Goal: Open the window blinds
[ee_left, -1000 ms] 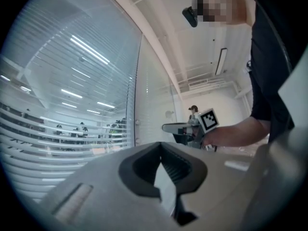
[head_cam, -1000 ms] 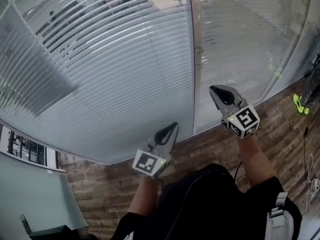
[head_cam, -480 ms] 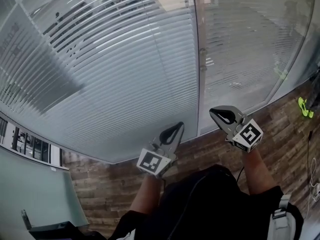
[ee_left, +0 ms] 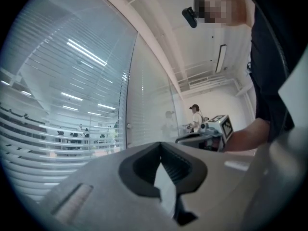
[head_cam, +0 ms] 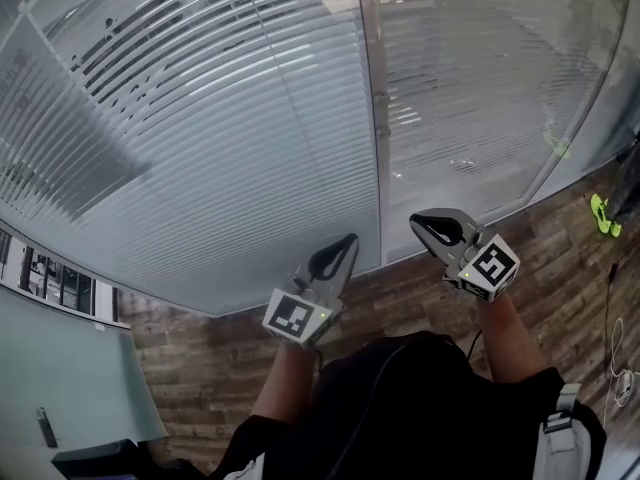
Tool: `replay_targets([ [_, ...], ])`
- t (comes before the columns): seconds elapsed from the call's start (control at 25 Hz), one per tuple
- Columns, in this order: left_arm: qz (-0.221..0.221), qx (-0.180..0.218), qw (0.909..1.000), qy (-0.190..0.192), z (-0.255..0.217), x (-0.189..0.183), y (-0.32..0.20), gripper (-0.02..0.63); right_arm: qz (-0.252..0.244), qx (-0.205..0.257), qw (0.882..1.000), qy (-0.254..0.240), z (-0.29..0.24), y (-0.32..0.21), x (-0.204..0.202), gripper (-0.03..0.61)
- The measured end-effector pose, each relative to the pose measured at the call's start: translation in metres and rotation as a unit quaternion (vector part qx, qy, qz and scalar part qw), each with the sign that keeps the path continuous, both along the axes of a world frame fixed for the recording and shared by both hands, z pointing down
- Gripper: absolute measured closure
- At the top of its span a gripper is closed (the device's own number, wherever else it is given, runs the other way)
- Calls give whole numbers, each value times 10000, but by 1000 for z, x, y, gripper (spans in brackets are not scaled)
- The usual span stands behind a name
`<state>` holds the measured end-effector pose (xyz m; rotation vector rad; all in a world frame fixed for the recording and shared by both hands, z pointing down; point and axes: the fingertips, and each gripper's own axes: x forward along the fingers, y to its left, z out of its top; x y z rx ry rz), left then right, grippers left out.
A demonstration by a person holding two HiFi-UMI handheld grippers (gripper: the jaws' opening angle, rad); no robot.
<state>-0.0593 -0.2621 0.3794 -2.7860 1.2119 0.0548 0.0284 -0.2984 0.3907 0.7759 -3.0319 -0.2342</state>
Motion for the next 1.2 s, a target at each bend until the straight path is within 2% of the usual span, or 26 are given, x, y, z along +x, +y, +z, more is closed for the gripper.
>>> replay_targets([
  [0.48, -135, -135, 9998, -86, 0, 42, 9, 609, -65, -220, 9996, -179, -6, 6, 38, 572],
  [0.68, -191, -154, 9996, -113, 0, 53, 13, 609, -115, -292, 9994, -112, -1, 10, 50, 572],
  [1.2, -211, -144, 9996, -144, 1, 85, 24, 609, -244, -161, 9994, -164, -7, 28, 77, 572],
])
